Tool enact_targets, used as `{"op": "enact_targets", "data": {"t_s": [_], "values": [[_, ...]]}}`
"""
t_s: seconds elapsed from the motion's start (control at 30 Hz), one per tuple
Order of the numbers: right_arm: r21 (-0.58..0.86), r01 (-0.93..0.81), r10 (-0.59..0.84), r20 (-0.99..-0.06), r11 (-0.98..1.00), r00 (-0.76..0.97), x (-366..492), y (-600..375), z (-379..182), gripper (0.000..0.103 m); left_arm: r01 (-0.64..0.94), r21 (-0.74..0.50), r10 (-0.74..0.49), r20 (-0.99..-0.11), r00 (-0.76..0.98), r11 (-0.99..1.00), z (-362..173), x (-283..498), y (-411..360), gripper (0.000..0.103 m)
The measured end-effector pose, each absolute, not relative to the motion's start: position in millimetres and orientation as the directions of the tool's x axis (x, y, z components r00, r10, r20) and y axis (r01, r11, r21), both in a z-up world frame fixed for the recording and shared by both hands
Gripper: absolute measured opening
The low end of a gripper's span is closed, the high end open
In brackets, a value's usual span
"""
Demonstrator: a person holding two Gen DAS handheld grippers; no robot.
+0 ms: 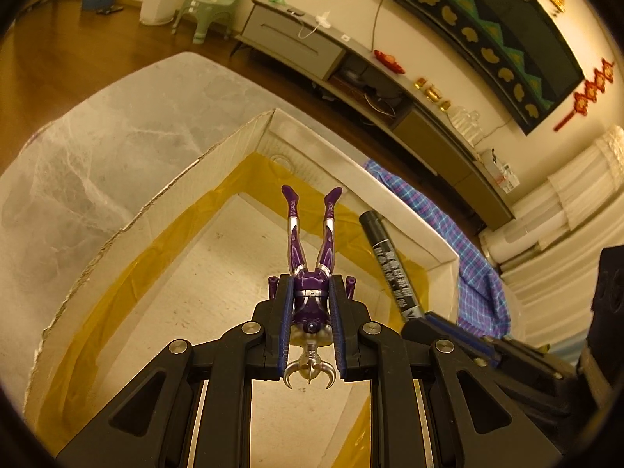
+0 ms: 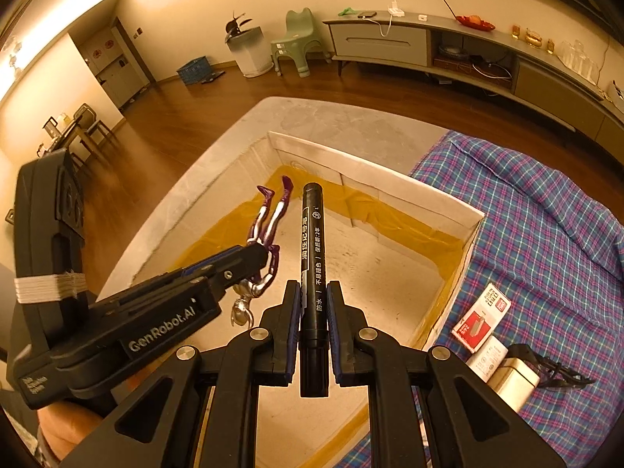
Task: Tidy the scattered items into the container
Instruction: 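Move both tools over the yellow-lined box interior, holding figurine and marker, then open the left tool to drop the figurine while the right tool drops the marker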
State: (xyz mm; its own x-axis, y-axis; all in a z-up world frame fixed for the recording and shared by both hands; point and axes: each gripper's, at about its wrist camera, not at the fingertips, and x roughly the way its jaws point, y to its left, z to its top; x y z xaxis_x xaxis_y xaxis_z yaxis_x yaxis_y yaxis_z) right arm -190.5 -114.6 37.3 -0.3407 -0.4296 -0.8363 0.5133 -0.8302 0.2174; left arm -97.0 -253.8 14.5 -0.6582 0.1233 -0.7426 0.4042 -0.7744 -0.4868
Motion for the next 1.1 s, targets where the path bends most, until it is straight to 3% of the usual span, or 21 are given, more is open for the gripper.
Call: {"op": "enact_targets", "data": {"t_s": [0.4, 0.83, 0.87, 0.93, 1.0, 1.1], "values": [[0.096, 0.543, -0.319, -0.887, -0.834, -0.334, -211, -137, 17, 0.015, 0.482, -0.519, 0.155, -0.778, -0.609, -0.706, -5, -121, -264, 0.019], [0.048, 0.562, -0.257, -0.919, -0.826, -0.299, -222, -148, -1, 0.015, 0.512, -0.449, 0.117, -0.823, -0.555, -0.732, -19, -127, -257, 0.019], [0.047, 0.561, -0.255, -0.919, -0.827, -0.299, -224, -147, -1, 0.015, 0.515, -0.443, 0.11, -0.826, -0.553, -0.734, -19, -126, -256, 0.02], [0.056, 0.552, -0.258, -0.92, -0.832, -0.296, -225, -145, -2, 0.017, 0.522, -0.441, 0.106, -0.828, -0.551, -0.73, -20, -125, -255, 0.032], [0.068, 0.548, -0.269, -0.917, -0.834, -0.295, -225, -142, -1, 0.023, 0.53, -0.439, 0.102, -0.83, -0.548, -0.726, -22, -122, -254, 0.035], [0.072, 0.551, -0.278, -0.913, -0.831, -0.3, -218, -139, 1, 0.024, 0.53, -0.436, 0.097, -0.83, -0.55, -0.727, -22, -121, -254, 0.037]]}}
